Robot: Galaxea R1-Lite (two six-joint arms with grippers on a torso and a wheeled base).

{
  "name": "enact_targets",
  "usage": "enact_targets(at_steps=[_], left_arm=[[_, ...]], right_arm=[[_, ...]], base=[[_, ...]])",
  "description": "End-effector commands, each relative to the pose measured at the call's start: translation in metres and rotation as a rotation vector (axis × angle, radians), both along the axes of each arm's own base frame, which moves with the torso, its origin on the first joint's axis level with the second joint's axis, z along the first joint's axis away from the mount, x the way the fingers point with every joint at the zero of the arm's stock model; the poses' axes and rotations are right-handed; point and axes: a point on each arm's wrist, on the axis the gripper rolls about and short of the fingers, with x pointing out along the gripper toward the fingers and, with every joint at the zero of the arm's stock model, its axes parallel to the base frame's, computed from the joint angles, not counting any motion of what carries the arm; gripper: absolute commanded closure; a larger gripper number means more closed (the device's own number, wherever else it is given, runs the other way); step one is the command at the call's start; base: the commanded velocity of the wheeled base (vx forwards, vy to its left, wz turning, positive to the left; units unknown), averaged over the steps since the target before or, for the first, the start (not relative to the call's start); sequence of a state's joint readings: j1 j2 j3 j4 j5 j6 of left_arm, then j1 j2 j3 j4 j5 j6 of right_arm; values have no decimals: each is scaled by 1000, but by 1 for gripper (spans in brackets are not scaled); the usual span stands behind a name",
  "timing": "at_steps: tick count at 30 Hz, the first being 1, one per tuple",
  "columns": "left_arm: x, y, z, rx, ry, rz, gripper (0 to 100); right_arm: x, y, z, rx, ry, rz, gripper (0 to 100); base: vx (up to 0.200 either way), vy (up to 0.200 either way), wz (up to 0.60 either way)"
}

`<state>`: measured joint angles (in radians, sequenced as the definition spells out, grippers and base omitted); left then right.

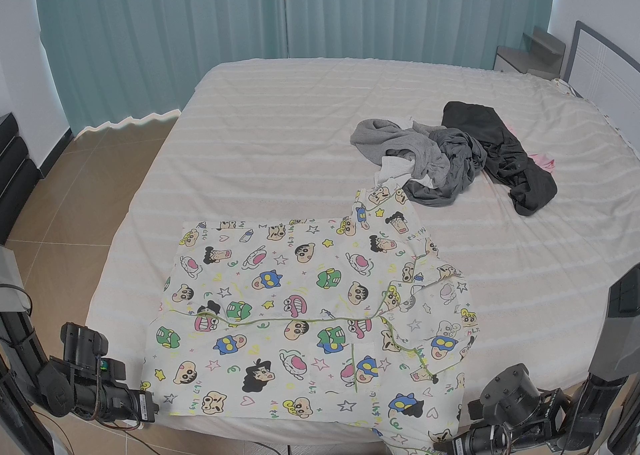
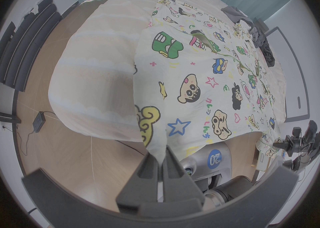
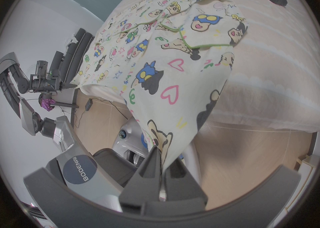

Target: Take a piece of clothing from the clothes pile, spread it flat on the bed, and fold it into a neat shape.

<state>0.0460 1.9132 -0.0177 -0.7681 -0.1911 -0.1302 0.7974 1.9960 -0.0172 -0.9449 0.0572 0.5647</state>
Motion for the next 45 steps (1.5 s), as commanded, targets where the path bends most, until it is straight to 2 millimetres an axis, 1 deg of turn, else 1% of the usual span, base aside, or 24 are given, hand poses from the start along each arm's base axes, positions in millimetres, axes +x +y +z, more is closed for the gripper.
enact_targets(at_steps=[1,6,7,9,10,11,13,15,16,18,20,23,24,27,30,31,32,37,38,40,45], left_arm=[[6,0,2,-3,-29,8,100],[21,1,11,-27,-119,55,100],[28,1,17,-48,-172,89,100],[36,1,22,-67,-211,119,100],[36,1,22,-70,-212,122,100],[46,1,26,-82,-246,141,100],[55,2,30,-97,-279,159,100],[64,2,35,-116,-308,184,100],[64,2,35,-116,-308,184,100],[82,0,42,-139,-355,228,100],[92,-1,45,-143,-378,248,100],[107,-3,41,-144,-382,247,100],[115,-4,40,-144,-389,248,100],[128,-7,35,-143,-392,258,100],[144,-11,29,-138,-397,264,100],[146,-12,28,-137,-399,264,100],[154,-13,26,-136,-405,266,100],[170,-15,19,-132,-416,267,100],[170,-15,19,-132,-416,267,100],[179,-16,15,-142,-418,286,100],[194,-17,16,-180,-442,329,100]], right_arm=[[1,-3,8,48,-43,-19,100],[16,-6,23,159,-147,-99,100],[23,-7,27,206,-184,-143,100],[29,-9,30,237,-221,-182,100],[30,-9,30,238,-224,-185,100],[38,-12,32,258,-256,-219,100],[48,-14,34,276,-284,-257,100],[58,-17,36,288,-310,-296,100],[58,-17,36,288,-310,-296,100],[74,-22,42,310,-355,-349,100],[82,-24,44,321,-375,-371,100],[91,-23,46,339,-397,-380,100],[96,-22,45,340,-402,-384,100],[106,-18,44,346,-415,-388,100],[119,-14,39,346,-422,-398,100],[120,-14,39,347,-424,-398,100],[128,-13,35,346,-429,-408,100],[149,-13,28,347,-445,-434,100],[149,-13,28,347,-445,-434,100],[158,-14,23,343,-450,-446,100],[170,-17,18,342,-461,-469,100]], base=[[0,0,0],[0,0,0],[0,0,0],[0,0,0],[0,0,0],[0,0,0],[0,0,0],[0,0,0],[0,0,0],[0,0,0],[0,0,0],[0,0,0],[0,0,0],[0,0,0],[0,0,0],[0,0,0],[0,0,0],[0,0,0],[0,0,0],[0,0,0],[0,0,0]])
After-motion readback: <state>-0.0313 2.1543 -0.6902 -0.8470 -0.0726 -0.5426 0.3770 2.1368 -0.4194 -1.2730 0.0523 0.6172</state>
